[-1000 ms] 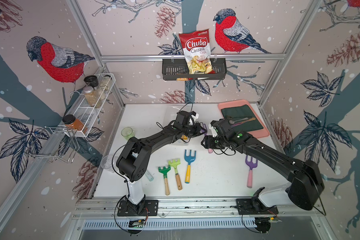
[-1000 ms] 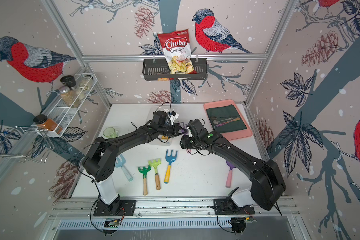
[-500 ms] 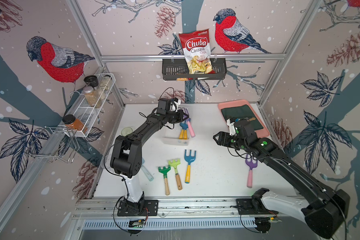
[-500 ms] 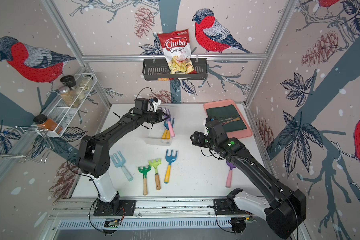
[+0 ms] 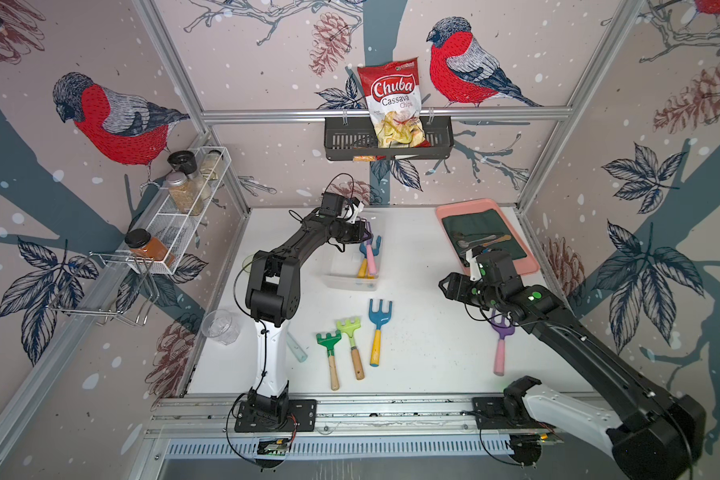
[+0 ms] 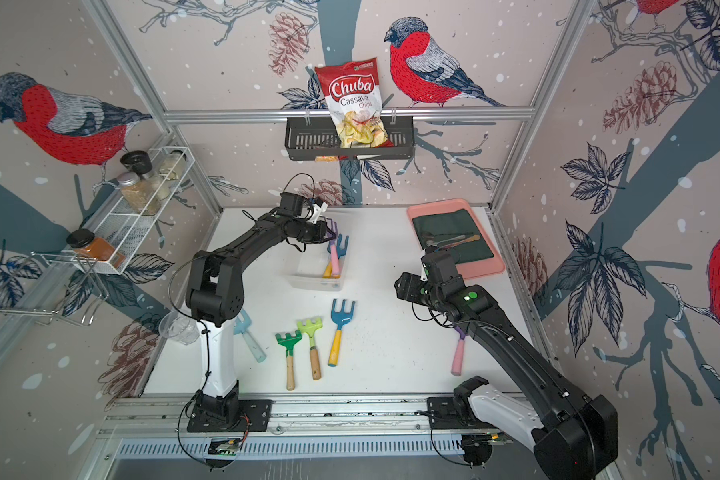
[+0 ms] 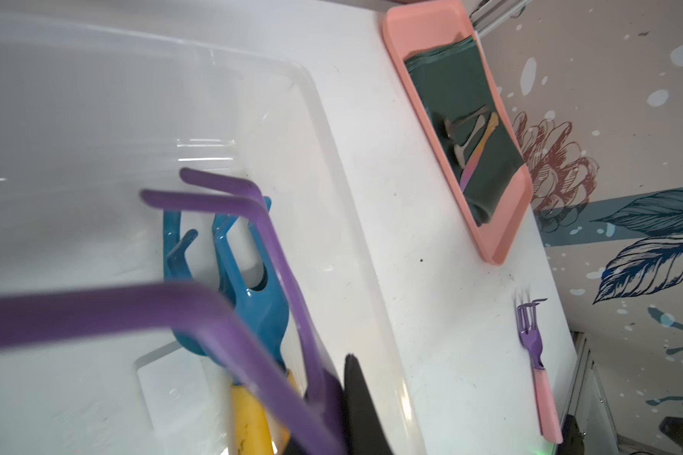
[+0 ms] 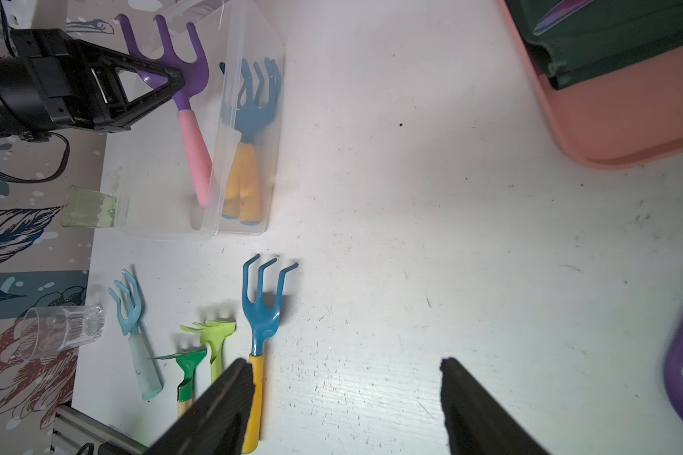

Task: Put the rake into the storage box
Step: Place the rake in the storage box.

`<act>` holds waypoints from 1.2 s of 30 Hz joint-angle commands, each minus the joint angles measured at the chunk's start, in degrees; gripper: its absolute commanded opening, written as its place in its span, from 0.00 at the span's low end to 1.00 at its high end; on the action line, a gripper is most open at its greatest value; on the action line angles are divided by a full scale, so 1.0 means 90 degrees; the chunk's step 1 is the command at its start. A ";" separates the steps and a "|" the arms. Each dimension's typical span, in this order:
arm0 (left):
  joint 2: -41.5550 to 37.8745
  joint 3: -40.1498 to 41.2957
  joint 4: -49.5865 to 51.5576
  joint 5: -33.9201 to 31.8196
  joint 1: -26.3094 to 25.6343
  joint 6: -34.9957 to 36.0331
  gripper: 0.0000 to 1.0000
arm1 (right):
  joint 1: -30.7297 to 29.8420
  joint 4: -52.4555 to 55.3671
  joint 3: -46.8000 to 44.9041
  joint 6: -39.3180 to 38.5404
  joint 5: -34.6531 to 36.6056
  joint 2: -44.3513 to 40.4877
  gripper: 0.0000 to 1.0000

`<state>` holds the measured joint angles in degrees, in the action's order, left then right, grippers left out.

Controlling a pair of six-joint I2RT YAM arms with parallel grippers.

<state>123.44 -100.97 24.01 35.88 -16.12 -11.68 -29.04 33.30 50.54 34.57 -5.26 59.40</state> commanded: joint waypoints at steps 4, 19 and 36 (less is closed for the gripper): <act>0.0358 -0.0249 0.0540 -0.0074 -0.0096 0.0454 0.08 | 0.0128 0.0031 -0.0093 -0.0120 -0.0010 0.0082 0.78; 0.0758 -0.0356 0.0618 -0.0106 -0.0190 0.0395 0.25 | 0.0229 0.0007 -0.0298 -0.0196 -0.0109 0.0158 0.78; -0.0315 0.0617 0.0066 -0.0887 -0.0232 -0.0406 0.78 | 0.1075 0.0784 -0.0760 0.0334 0.0793 0.0285 0.99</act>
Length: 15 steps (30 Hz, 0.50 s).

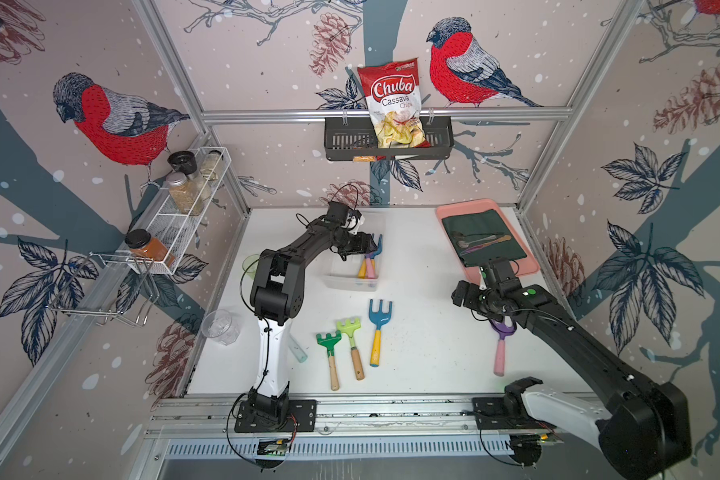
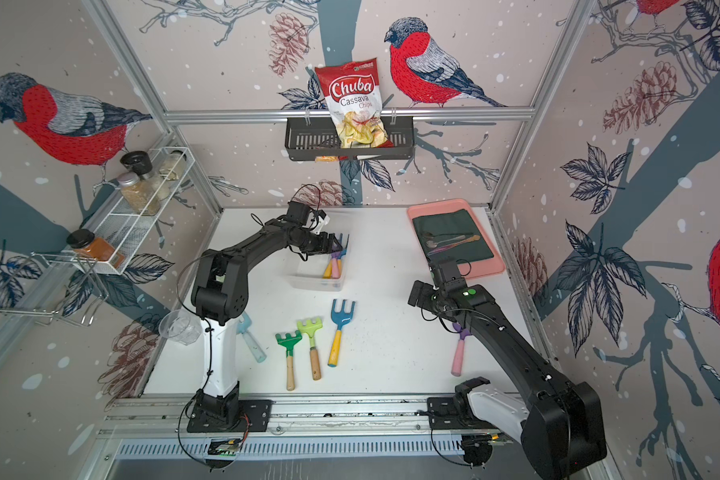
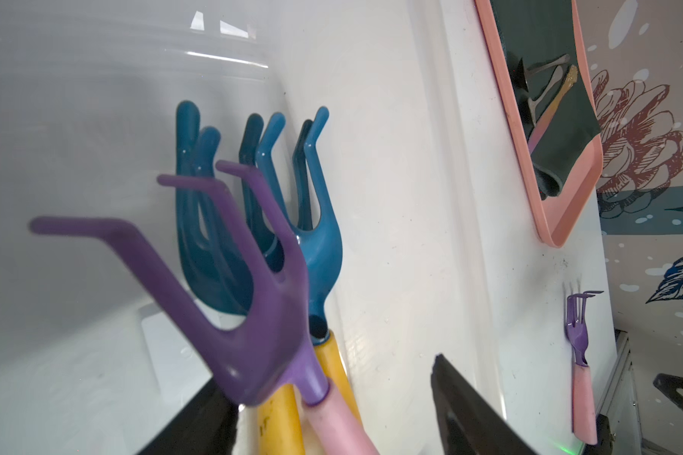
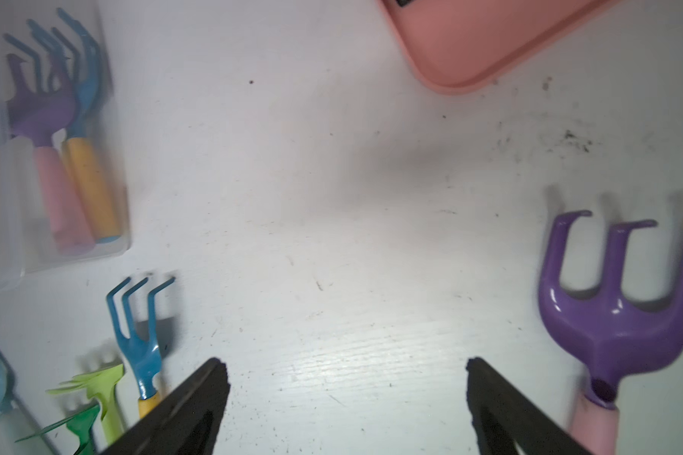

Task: Put the rake into the storage box
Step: Place the rake in the storage box, then pick up the rake at the center of the board.

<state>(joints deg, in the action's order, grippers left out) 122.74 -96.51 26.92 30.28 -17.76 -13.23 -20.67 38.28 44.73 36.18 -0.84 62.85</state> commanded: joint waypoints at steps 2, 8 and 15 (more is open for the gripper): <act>-0.0434 0.0265 -0.0163 -0.0495 -0.0049 -0.0357 0.85 | 0.0369 0.0308 -0.0299 0.0243 0.0428 -0.0240 1.00; -0.0776 0.0510 0.0027 -0.0729 -0.0061 -0.0601 0.89 | 0.0663 0.0636 -0.0641 0.0641 0.0866 -0.0192 1.00; -0.1457 0.0977 -0.0231 -0.0574 -0.0126 -0.1043 0.90 | 0.0638 0.1214 -0.0493 0.1311 0.1909 0.0517 1.00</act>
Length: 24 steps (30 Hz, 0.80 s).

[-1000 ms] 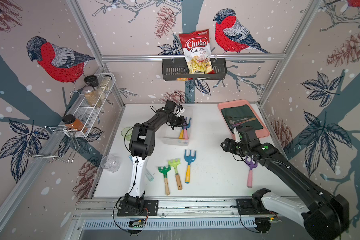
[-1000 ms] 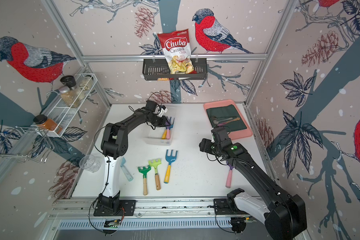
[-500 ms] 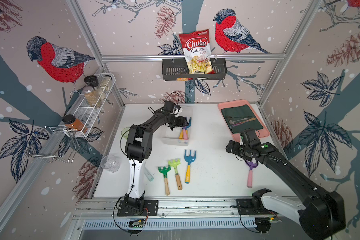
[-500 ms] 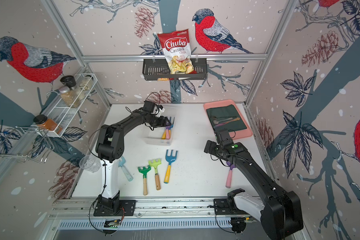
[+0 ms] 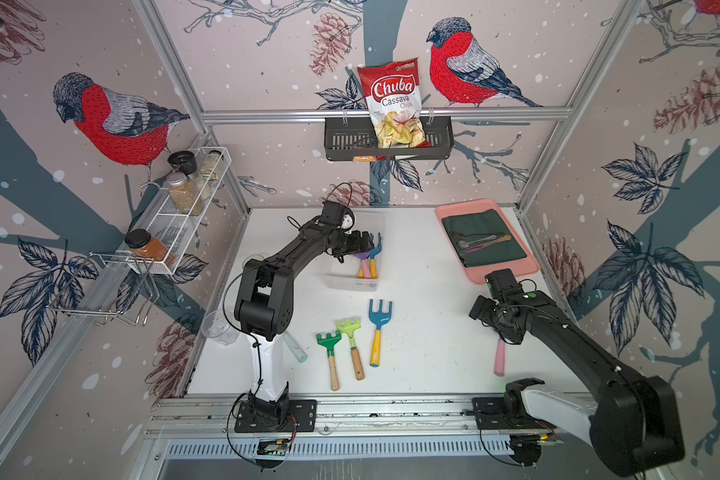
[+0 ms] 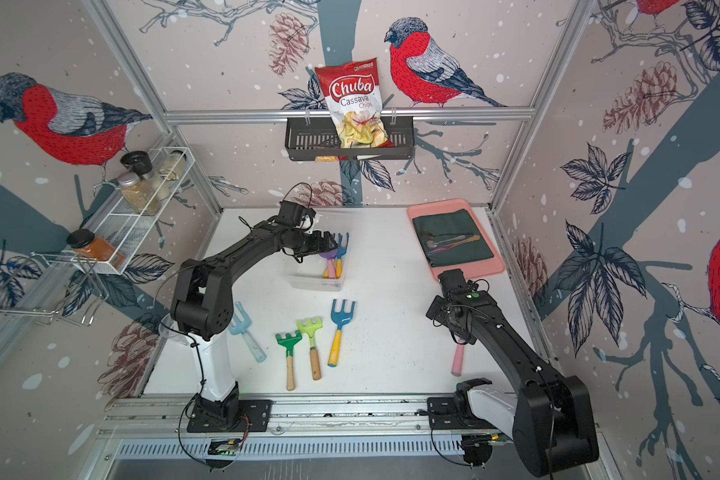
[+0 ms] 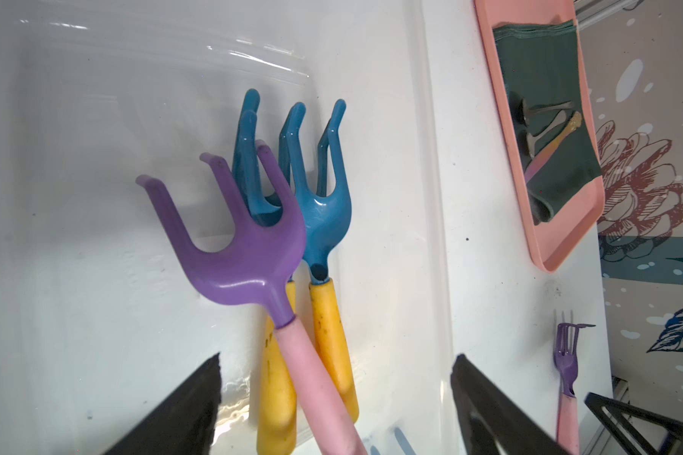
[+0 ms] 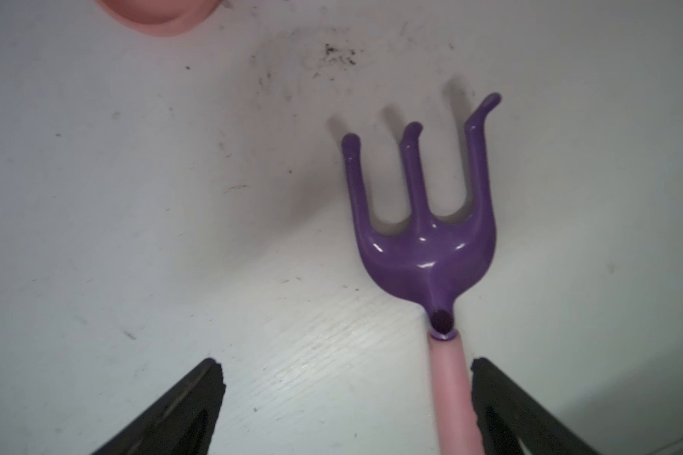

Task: Put the rake into the storage box
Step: Pick up the rake at the center of the board.

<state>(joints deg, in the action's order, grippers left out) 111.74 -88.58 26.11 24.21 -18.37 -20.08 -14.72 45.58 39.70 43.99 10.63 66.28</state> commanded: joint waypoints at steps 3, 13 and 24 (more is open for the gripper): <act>-0.0391 0.0113 -0.0149 0.0264 -0.0083 -0.0316 0.91 | -0.0079 0.0567 0.0058 0.0730 0.0868 0.0227 1.00; -0.0175 -0.0465 0.0278 0.0703 -0.0200 -0.0211 0.91 | -0.0657 0.0044 -0.0827 0.1734 0.0310 0.0643 0.96; -0.0518 -0.0330 0.0261 0.1065 -0.0332 -0.0242 0.90 | -0.1146 -0.0591 -0.1250 0.1860 -0.0398 -0.0110 0.43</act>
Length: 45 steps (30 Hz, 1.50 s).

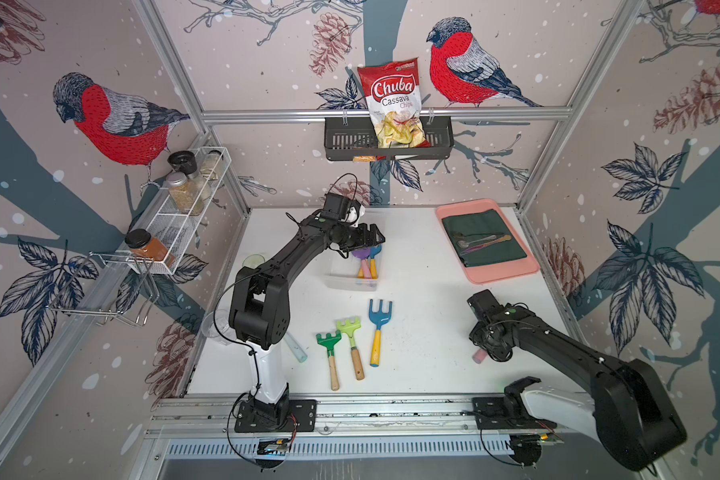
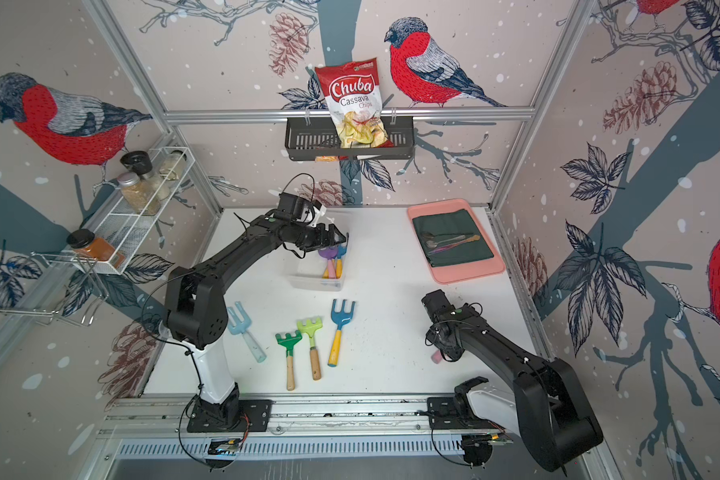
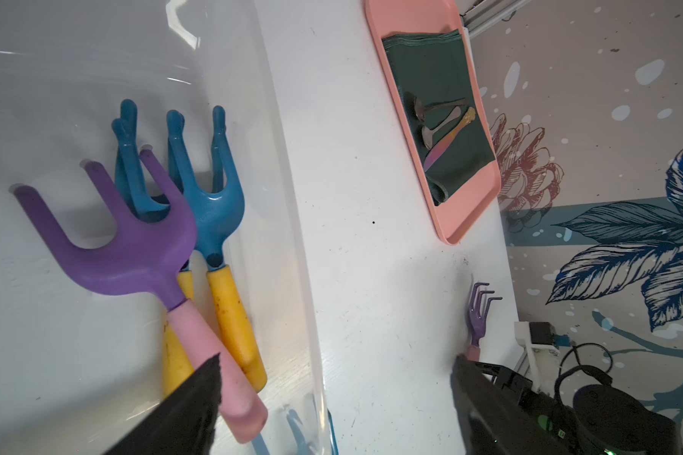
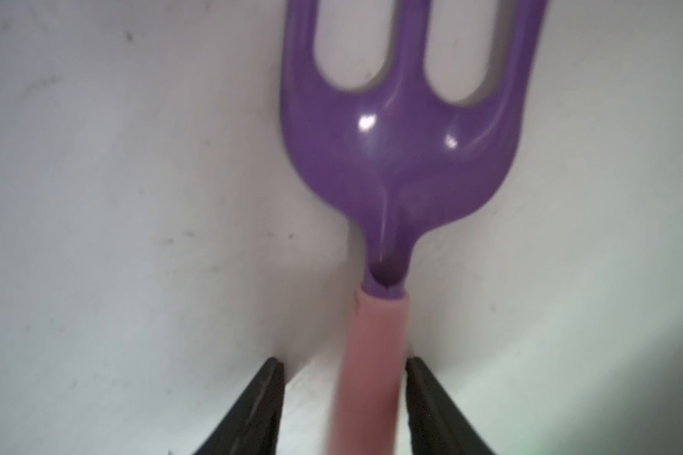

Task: Put the rake into the storage box
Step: Pick up the rake at the center of the board.

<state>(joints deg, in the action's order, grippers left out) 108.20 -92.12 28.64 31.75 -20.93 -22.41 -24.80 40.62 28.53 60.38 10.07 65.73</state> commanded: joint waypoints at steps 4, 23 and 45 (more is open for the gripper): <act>-0.0288 0.0343 -0.0391 0.0639 -0.0067 -0.0254 0.90 | -0.0027 -0.0024 0.0196 -0.0310 -0.0286 0.0059 0.28; -0.0586 0.1054 -0.1859 0.1731 -0.0543 -0.1340 0.83 | -0.1193 -0.0828 0.2940 -0.2425 -0.1680 0.1323 0.22; -0.0436 0.1265 -0.1534 0.1023 -0.0692 -0.1007 0.39 | -0.2259 -0.0711 0.5313 -0.3154 -0.2440 0.3322 0.25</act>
<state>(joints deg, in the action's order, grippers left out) 103.98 -80.09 15.77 41.23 -27.07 -32.53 -44.80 33.32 75.48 33.41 -11.62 95.35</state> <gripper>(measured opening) 0.410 0.272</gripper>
